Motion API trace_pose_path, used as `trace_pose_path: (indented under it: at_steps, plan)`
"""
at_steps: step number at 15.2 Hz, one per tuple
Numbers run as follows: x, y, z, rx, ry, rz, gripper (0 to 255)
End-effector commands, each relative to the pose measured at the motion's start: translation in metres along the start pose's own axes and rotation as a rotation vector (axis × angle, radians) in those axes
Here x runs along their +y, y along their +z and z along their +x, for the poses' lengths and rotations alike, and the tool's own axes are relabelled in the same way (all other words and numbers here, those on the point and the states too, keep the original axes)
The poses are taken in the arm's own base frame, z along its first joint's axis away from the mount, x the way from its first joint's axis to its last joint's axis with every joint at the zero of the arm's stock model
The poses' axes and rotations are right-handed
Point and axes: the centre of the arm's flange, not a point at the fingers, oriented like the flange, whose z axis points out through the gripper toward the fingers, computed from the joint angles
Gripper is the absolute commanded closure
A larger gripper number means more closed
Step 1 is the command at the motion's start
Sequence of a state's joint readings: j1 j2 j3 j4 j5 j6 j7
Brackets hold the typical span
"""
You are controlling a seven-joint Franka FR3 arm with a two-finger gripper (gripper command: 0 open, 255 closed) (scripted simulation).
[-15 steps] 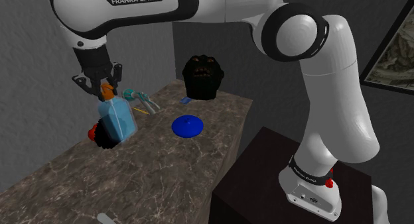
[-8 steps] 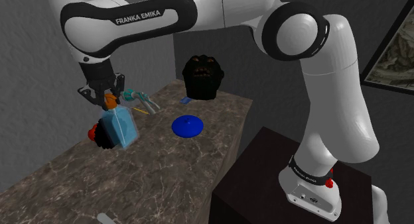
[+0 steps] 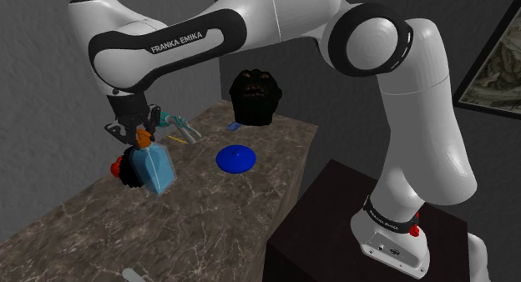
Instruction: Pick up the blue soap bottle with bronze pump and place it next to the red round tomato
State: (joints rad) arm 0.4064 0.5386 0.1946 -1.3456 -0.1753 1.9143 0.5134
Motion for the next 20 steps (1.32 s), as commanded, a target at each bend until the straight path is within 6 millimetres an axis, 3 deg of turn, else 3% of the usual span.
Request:
trace_pose_path:
  at_steps: [1, 6, 7, 12, 16, 20]
  plan:
    - [0.0, 0.002, 0.0, 0.001, 0.0, 0.0, 255]
    - [0.0, 0.002, 0.0, 0.001, 0.0, 0.0, 255]
    - [0.0, 0.002, 0.0, 0.001, 0.0, 0.0, 0]
    - [0.0, 0.002, 0.0, 0.001, 0.0, 0.0, 0]
    - [0.0, -0.048, 0.0, 0.001, 0.0, 0.0, 0]
    - [0.0, -0.048, 0.0, 0.001, 0.0, 0.0, 0]
